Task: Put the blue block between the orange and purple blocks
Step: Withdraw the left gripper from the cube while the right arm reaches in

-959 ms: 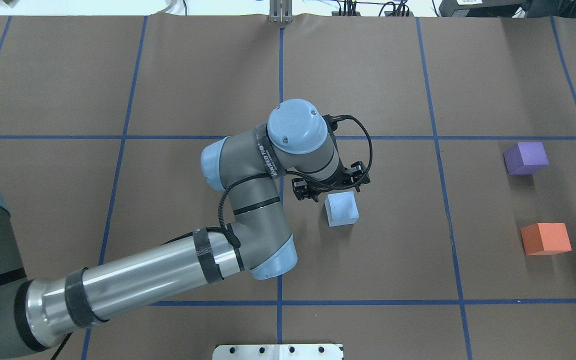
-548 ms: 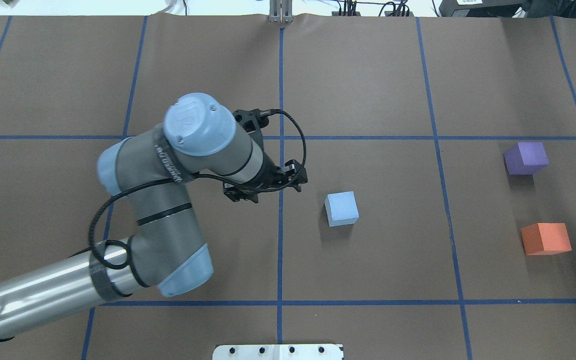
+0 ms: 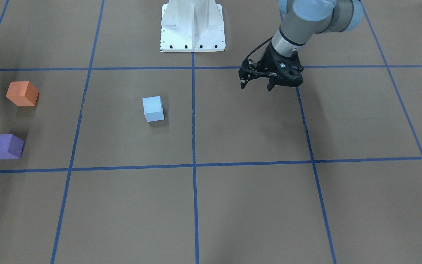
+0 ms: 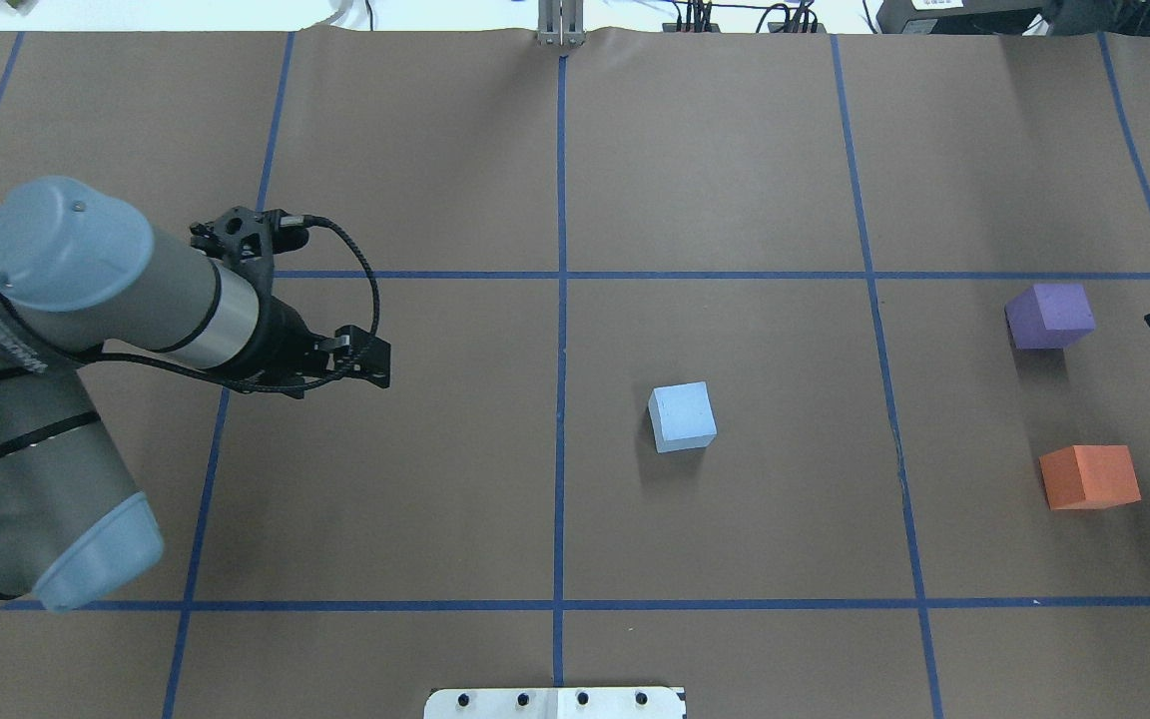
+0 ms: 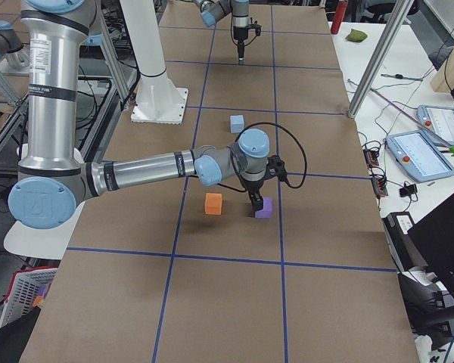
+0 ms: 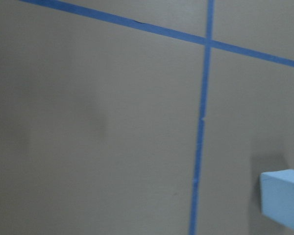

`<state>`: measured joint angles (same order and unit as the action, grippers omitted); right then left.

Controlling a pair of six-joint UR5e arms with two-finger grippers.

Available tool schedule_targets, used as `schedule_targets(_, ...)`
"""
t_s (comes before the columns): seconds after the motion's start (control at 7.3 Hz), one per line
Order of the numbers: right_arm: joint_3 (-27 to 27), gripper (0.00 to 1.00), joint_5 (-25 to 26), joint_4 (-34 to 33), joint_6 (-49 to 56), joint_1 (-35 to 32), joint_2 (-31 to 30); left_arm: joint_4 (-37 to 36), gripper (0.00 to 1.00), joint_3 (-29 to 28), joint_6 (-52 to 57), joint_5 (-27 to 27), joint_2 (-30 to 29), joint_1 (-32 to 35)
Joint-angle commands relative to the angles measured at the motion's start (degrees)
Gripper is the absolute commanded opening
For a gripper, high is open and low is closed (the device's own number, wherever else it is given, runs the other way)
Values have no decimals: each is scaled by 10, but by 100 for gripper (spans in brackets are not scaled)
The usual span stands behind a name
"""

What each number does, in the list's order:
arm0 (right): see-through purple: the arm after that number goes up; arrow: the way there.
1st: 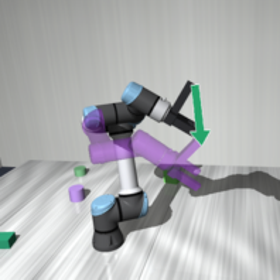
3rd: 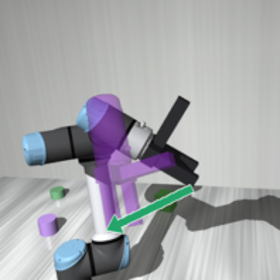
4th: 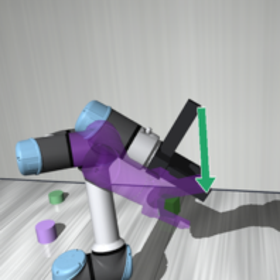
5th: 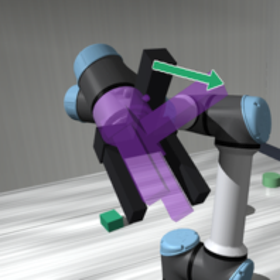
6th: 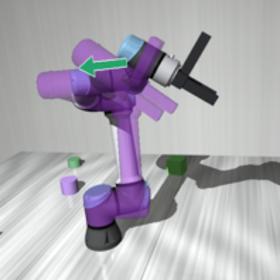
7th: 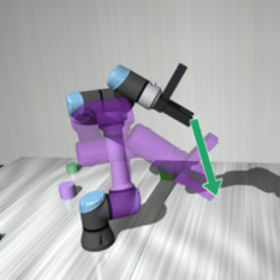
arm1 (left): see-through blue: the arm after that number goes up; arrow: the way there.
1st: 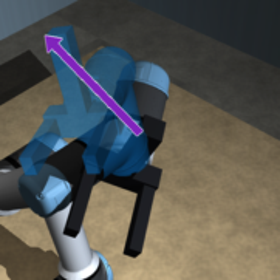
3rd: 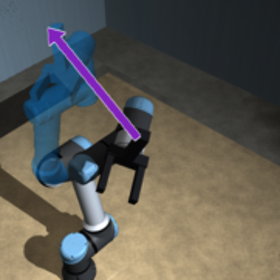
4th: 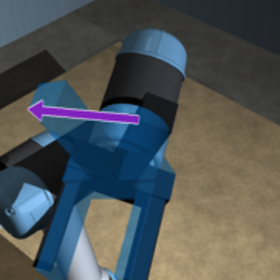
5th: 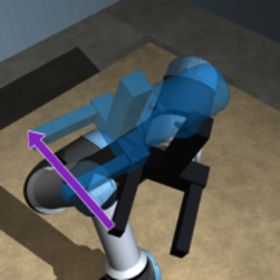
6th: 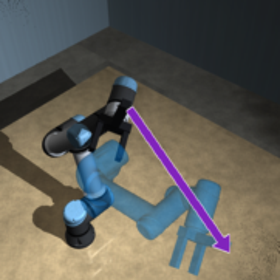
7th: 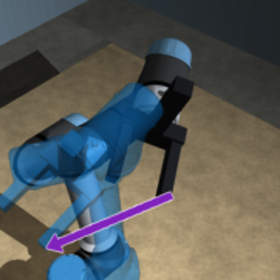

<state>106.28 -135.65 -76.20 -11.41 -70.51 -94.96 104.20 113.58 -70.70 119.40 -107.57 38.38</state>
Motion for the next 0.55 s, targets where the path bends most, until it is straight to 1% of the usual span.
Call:
schedule_targets(0.0,9,100,7,120,-237,119,34,0,100,14,21,24,27,23)
schedule_targets(0.14,10,100,47,160,-347,183,63,-1,100,22,21,23,27,23)
schedule_targets(0.27,10,100,70,157,-429,233,112,-1,100,22,21,22,28,24)
schedule_targets(0.41,9,100,135,154,-531,297,153,-2,100,22,20,22,28,24)
